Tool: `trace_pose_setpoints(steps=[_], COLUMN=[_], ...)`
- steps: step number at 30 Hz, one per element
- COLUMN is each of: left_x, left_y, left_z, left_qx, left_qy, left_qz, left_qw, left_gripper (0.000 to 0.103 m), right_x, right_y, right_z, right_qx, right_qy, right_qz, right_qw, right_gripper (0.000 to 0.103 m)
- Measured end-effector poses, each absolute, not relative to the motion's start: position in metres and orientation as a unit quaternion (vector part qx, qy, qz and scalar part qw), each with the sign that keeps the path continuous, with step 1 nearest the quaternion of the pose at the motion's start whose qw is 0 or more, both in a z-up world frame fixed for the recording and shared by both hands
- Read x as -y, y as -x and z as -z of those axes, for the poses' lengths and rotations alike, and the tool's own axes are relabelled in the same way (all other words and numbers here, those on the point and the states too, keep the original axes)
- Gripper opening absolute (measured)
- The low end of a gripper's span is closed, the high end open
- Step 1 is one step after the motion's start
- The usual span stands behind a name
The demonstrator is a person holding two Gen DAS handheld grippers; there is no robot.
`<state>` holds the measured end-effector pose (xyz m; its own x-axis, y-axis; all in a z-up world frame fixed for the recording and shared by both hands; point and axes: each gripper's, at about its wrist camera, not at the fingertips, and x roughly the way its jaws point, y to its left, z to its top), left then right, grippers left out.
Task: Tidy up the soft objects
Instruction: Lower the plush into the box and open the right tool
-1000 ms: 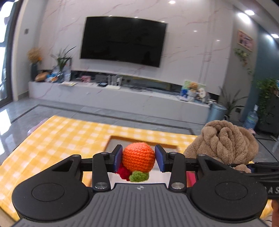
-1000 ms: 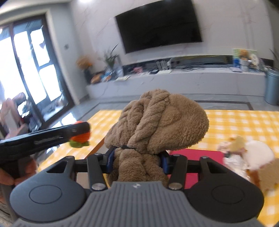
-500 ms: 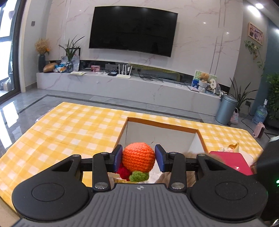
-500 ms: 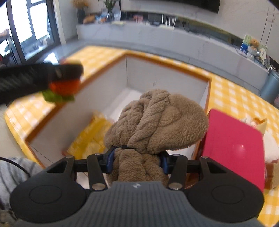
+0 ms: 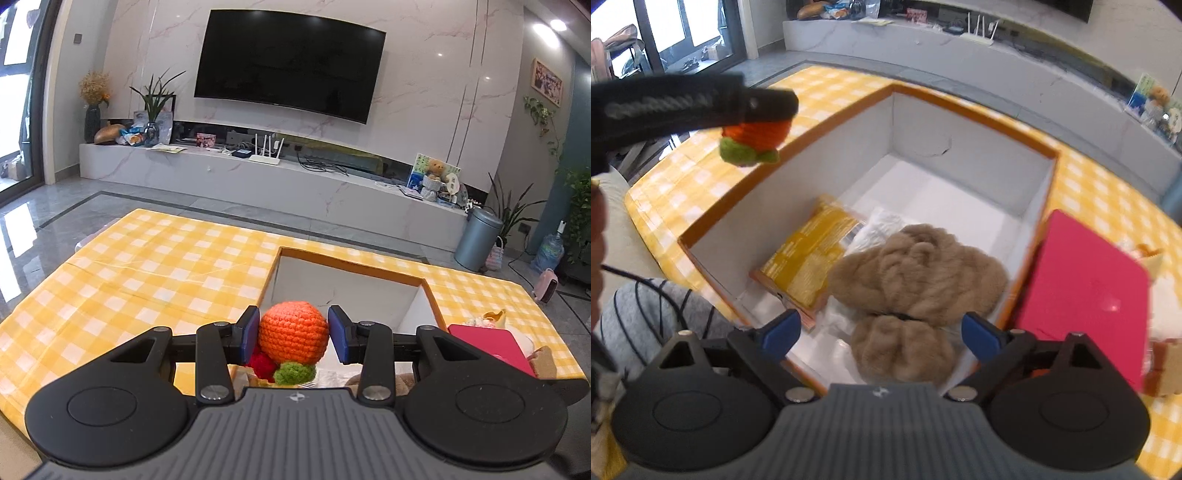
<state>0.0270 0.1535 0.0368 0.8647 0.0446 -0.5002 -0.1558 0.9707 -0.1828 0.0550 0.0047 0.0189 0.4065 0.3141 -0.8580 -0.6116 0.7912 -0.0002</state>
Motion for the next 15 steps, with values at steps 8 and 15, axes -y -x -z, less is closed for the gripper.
trace_pose_setpoints(steps=[8, 15], left_x=[-0.152, -0.153], left_y=[-0.029, -0.029], left_z=[-0.035, -0.034], left_qx=[-0.264, -0.266], left_qy=[0.111, 0.118], left_qz=[-0.051, -0.044], left_qw=[0.957, 0.956], left_gripper=[0.046, 0.046], right_x=[0.011, -0.012], right_y=[-0.061, -0.1], right_z=[-0.054, 0.0], right_qx=[-0.388, -0.465], right_qy=[0.143, 0.153], right_qz=[-0.285, -0.264], right_qw=[0.865, 0.831], right_gripper=[0.035, 0.018])
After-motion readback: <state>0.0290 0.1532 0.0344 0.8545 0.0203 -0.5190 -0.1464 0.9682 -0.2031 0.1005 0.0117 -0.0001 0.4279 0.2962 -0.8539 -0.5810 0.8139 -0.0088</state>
